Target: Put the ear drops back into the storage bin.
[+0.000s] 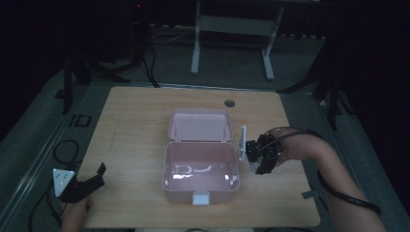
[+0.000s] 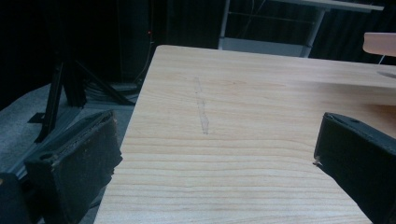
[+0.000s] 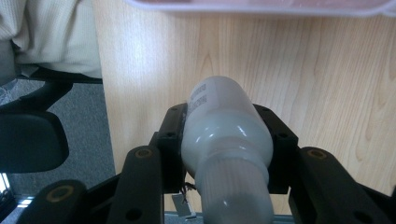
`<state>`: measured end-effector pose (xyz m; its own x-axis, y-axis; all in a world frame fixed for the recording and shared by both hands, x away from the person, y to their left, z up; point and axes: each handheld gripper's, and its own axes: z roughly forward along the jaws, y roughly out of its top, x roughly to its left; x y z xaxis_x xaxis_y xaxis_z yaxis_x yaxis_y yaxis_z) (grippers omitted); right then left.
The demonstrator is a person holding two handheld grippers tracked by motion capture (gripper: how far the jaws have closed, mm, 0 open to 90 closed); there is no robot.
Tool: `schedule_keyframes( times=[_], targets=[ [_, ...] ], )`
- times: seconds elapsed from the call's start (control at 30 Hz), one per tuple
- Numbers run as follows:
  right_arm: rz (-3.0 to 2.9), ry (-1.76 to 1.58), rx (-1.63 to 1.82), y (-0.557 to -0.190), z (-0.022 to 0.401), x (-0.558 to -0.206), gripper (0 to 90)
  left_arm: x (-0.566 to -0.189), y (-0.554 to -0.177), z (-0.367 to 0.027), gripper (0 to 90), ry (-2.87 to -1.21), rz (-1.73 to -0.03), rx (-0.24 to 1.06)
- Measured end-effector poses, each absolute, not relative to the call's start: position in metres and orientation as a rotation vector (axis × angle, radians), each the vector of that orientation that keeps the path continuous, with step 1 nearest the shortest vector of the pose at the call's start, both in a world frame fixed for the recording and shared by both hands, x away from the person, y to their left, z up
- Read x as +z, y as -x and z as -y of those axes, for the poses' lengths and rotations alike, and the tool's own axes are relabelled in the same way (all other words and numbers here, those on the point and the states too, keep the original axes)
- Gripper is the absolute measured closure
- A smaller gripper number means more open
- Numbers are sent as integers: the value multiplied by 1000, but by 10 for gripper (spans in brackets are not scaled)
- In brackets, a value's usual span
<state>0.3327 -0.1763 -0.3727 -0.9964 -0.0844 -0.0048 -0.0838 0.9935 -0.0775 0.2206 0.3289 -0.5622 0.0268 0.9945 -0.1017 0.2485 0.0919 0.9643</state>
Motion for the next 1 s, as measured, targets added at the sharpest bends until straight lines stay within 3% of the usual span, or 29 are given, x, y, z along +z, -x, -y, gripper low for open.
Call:
schedule_keyframes(
  times=[1.0],
  targets=[
    [-3125, 381, -94, -323, 98, -368, 596, -562, -221, -329, 5, -1334, -1403, 974]
  ],
)
